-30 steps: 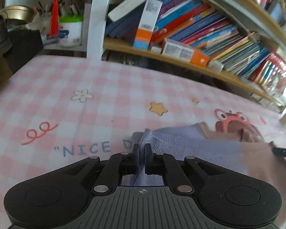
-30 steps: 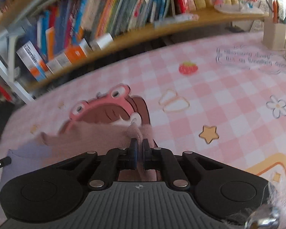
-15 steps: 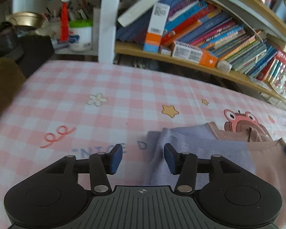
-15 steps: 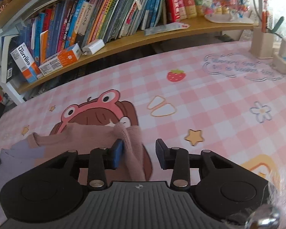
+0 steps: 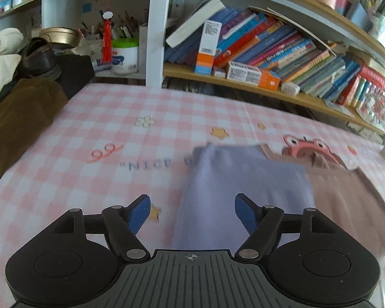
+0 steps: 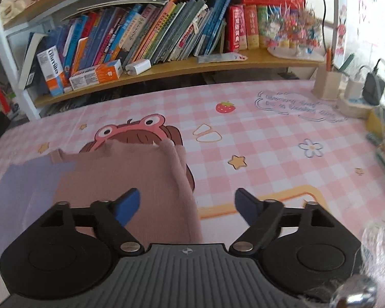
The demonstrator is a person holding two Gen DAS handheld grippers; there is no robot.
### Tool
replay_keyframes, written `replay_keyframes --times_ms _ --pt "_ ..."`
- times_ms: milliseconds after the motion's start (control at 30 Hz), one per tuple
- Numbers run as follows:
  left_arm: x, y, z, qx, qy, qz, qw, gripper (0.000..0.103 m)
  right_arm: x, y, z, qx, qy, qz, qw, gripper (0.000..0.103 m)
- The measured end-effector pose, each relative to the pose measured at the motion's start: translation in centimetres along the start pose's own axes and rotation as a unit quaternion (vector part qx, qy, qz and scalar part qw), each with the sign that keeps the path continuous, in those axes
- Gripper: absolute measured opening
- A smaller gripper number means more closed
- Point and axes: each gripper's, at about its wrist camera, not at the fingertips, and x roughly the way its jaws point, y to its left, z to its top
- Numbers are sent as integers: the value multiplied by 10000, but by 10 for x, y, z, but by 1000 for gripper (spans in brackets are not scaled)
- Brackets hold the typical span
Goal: Fold clothes
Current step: 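Pull both open grippers back from the folded sweater rectangle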
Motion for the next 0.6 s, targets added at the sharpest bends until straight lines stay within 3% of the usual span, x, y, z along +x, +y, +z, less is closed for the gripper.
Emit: replay_keyframes --times_ms 267,600 --pt "-32 -23 -35 -141 176 -65 9997 77 -38 3 -35 -21 142 -131 9998 90" --pt "-56 -51 -74 -145 415 -116 9990 77 -73 6 -81 -78 358 8 9993 90"
